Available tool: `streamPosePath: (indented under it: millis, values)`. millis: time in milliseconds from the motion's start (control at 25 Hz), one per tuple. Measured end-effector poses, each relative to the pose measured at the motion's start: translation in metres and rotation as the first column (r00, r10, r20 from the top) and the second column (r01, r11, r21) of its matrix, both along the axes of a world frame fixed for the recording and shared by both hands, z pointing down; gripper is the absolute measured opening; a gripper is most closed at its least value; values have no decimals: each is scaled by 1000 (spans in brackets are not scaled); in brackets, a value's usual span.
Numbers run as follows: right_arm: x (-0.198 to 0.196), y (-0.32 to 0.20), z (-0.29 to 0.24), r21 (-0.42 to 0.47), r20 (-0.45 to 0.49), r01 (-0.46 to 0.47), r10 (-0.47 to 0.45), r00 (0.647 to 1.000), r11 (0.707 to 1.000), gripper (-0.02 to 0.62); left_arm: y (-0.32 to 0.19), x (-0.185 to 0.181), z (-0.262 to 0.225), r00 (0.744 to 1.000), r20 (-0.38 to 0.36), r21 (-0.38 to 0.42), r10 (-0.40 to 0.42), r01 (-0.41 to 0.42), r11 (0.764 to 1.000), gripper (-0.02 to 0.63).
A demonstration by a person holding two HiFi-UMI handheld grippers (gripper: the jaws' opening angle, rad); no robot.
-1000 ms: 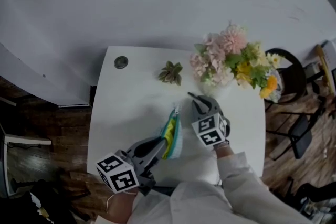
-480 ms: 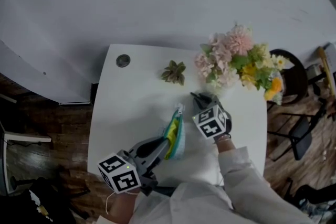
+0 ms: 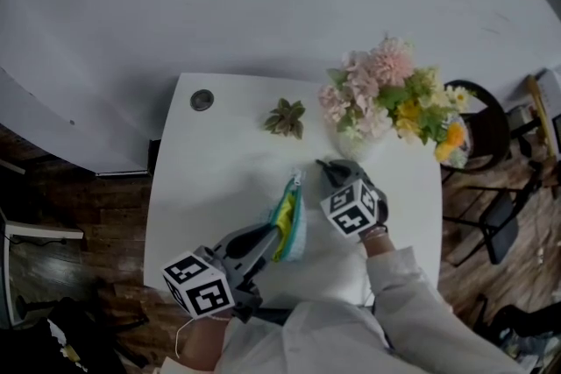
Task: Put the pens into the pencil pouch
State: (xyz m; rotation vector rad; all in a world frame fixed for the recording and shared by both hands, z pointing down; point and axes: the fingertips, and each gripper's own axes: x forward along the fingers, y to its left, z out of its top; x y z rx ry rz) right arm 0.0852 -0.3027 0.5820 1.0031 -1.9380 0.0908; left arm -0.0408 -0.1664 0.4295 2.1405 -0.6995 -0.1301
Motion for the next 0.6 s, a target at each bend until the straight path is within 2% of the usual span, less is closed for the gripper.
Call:
streamPosePath:
  millis: [200,360,600]
  values:
    - [5,16,1,-50,-34,22,-23,999,999,63,6,2,-1,1000,3,9,3,-3,1000,28]
    - [9,31,1,-100,-18,25,-27,999,995,62,10,2,-3,1000,5,15,3,-3,1000,28]
    - [20,64,-1,-132,-13,3,-5,1000,991,57,20,4,-4,1000,6,23,15,-15,1000,28]
